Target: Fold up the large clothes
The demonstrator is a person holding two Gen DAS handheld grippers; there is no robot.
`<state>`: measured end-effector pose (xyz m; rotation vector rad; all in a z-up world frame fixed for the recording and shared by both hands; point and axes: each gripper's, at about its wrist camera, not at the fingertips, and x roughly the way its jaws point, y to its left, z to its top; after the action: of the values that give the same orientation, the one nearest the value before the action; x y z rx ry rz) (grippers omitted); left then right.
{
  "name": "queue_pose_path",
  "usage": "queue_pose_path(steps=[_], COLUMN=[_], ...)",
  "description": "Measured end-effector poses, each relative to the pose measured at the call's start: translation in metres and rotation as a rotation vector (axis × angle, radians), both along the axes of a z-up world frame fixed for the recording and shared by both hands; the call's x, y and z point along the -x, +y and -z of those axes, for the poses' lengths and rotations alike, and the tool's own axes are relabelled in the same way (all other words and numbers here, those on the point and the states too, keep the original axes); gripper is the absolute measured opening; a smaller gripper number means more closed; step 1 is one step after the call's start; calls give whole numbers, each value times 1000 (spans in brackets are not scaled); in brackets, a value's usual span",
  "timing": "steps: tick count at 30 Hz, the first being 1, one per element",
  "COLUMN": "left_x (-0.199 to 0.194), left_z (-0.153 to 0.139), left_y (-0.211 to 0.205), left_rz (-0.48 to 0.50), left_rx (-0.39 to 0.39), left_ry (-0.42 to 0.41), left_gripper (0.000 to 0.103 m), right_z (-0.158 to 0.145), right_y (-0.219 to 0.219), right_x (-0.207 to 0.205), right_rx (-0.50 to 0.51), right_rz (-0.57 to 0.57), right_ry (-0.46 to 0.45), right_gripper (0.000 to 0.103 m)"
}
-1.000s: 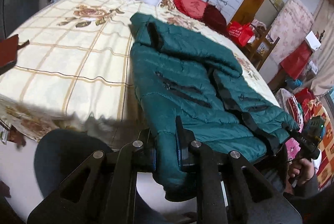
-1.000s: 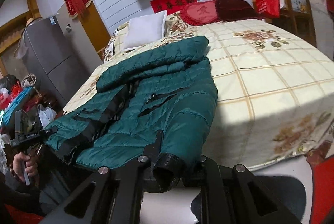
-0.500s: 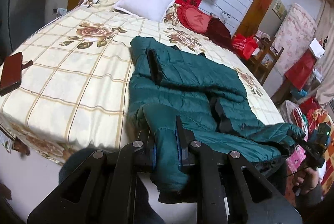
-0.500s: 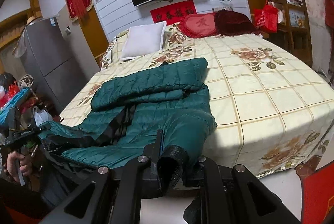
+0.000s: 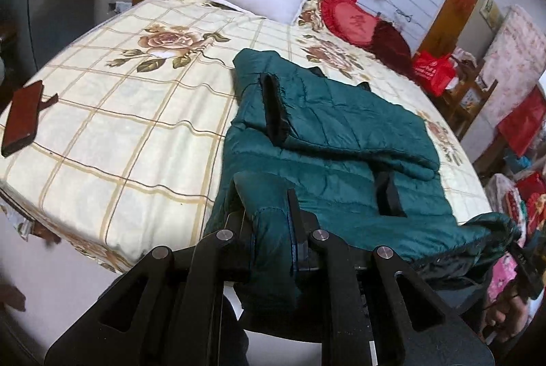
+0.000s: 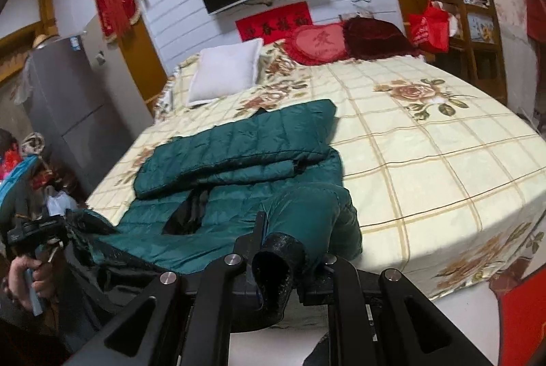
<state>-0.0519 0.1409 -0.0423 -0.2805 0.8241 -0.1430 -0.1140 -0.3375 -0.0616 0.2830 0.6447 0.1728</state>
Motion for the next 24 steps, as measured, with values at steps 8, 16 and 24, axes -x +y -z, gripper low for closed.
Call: queue_pose_path(steps=[8,16,24], left_x=[-10,-12,-13], left_z=[2,6,9], left_y=[-2,-2,-2], left_rz=[-21,-27,-27], left_rx=[-20,-25,-30], left_ry=[22,30,37], left_gripper=[13,13,13], right_z=[-1,2,1], right_y=[11,10,12], right_x=[-19,-24,-19], right_rx=[95,82,78], right_rz=[16,29,29], right_ry=[16,33,13], right_gripper=[12,12,12])
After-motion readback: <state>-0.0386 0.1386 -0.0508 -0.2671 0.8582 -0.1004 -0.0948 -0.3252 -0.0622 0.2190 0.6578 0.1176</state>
